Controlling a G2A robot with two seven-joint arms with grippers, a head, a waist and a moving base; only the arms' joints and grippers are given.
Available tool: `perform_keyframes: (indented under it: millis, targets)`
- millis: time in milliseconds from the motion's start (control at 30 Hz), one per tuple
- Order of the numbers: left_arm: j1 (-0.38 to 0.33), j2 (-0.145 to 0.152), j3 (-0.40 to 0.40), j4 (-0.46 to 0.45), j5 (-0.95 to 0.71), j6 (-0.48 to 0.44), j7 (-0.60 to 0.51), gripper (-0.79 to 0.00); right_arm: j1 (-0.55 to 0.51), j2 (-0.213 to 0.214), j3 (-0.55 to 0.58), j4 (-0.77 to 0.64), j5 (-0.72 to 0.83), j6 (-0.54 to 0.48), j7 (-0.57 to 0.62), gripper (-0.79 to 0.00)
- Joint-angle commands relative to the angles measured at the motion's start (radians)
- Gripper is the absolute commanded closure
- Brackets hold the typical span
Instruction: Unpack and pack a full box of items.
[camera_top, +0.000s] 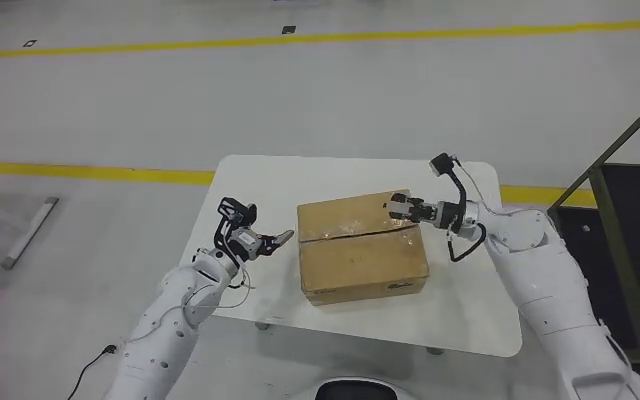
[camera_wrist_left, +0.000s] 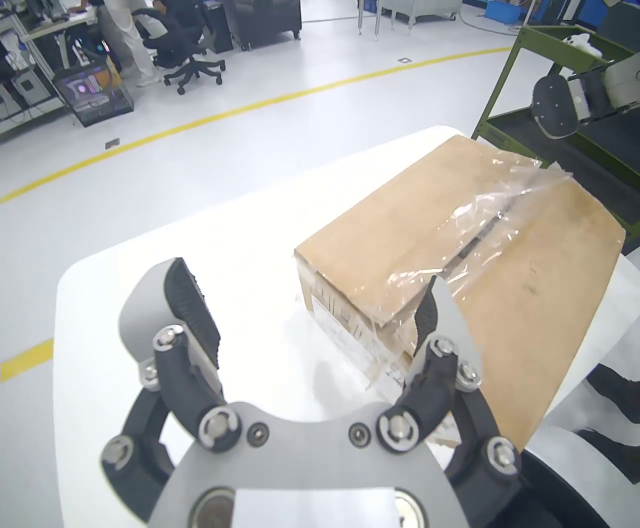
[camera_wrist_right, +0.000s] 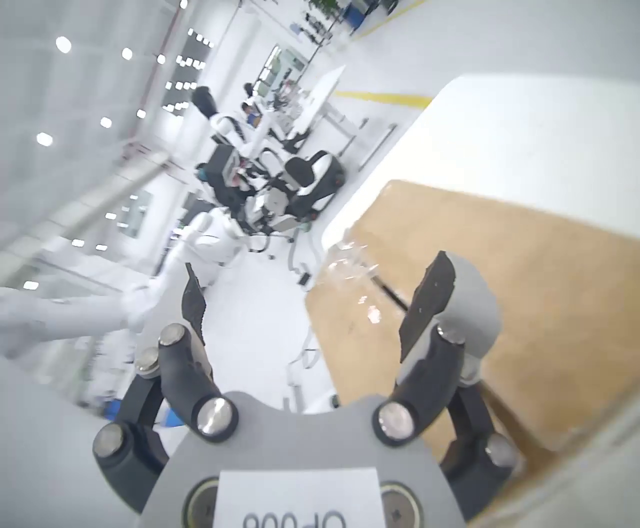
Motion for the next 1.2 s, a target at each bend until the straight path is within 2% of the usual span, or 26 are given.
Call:
perform_keyframes:
  millis: [0, 100, 467, 567, 833, 867, 900, 1033, 1167]
  targets:
    - [0.022, 0.004, -0.015, -0.016, -0.007, -0.006, -0.024, -0.785, 0.023, -0.012, -0.032, 0.038, 0.130, 0.085, 0.071, -0.785]
    - [0.044, 0.009, -0.029, -0.035, -0.020, -0.014, -0.053, -0.785, 0.066, -0.026, -0.090, 0.098, 0.108, 0.149, 0.117, -0.785]
    - [0.049, 0.009, -0.031, -0.040, -0.025, -0.018, -0.062, -0.785, 0.074, -0.028, -0.101, 0.107, 0.081, 0.150, 0.104, -0.785]
    - [0.051, 0.009, -0.031, -0.041, -0.027, -0.014, -0.061, -0.785, 0.058, -0.026, -0.108, 0.077, 0.042, 0.178, 0.075, -0.785]
    - [0.081, 0.008, -0.080, -0.065, 0.000, 0.203, -0.023, -0.785, 0.058, -0.040, -0.158, 0.065, -0.015, 0.294, -0.025, -0.776]
    - [0.085, 0.007, -0.086, -0.066, -0.010, 0.220, -0.020, -0.785, 0.061, -0.044, -0.166, 0.069, -0.009, 0.306, -0.036, -0.483]
    - [0.089, 0.006, -0.089, -0.067, -0.018, 0.229, -0.022, -0.785, 0.064, -0.049, -0.175, 0.075, -0.009, 0.317, -0.046, -0.351]
    - [0.093, 0.006, -0.090, -0.068, -0.032, 0.224, -0.042, -0.785, 0.088, -0.065, -0.209, 0.110, -0.015, 0.349, -0.076, 0.000]
    - [0.100, 0.004, -0.081, -0.076, -0.049, 0.189, -0.045, -0.785, 0.113, -0.078, -0.233, 0.144, -0.030, 0.367, -0.095, 0.000]
